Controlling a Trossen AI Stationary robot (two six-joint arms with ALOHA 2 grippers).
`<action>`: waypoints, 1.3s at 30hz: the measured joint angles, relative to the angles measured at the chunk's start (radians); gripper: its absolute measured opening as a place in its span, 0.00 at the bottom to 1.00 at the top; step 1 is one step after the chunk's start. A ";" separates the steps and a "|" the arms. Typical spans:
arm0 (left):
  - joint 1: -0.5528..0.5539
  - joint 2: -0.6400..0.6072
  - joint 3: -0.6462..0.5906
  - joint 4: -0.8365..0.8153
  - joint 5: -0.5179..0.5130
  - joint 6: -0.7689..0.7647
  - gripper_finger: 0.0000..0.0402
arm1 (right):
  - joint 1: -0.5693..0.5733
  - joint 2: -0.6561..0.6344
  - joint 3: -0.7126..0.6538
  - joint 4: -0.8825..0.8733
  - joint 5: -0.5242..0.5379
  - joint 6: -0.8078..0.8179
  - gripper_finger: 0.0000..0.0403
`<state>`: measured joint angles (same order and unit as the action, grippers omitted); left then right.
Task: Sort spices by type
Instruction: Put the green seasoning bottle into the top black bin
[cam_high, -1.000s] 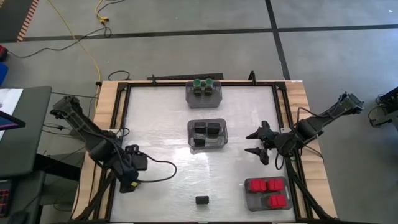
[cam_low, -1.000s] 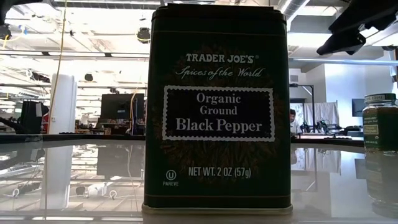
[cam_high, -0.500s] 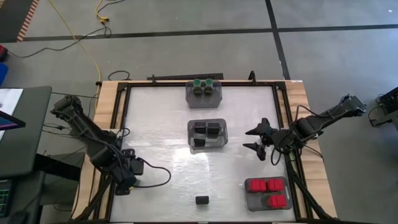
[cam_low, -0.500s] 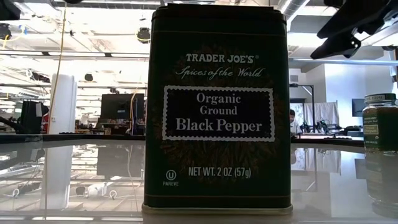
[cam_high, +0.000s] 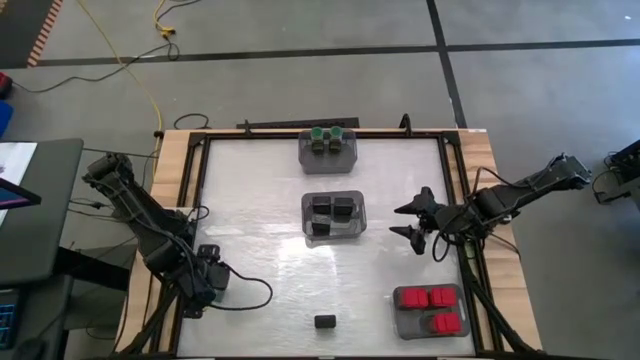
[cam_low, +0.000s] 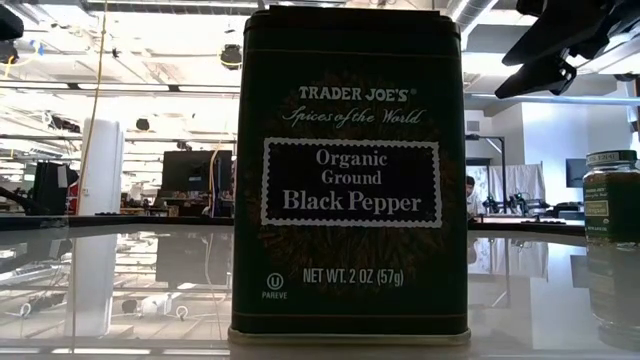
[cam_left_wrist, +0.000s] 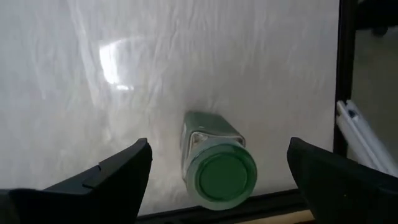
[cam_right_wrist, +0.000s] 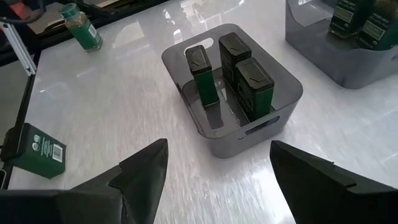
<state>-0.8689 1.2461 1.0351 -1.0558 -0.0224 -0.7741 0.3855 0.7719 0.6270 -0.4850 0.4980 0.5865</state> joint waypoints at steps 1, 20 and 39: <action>-0.003 0.000 0.000 -0.001 0.000 0.020 0.89 | -0.003 0.000 0.000 0.000 0.000 0.000 0.77; -0.044 0.225 0.000 0.001 0.025 0.114 0.88 | -0.010 0.000 0.000 0.000 0.000 0.000 0.77; -0.062 0.216 -0.062 0.096 0.047 0.055 0.60 | -0.010 0.000 0.000 0.000 0.000 -0.001 0.77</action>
<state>-0.9310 1.4620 0.9733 -0.9596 0.0250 -0.7189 0.3759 0.7719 0.6273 -0.4854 0.4980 0.5854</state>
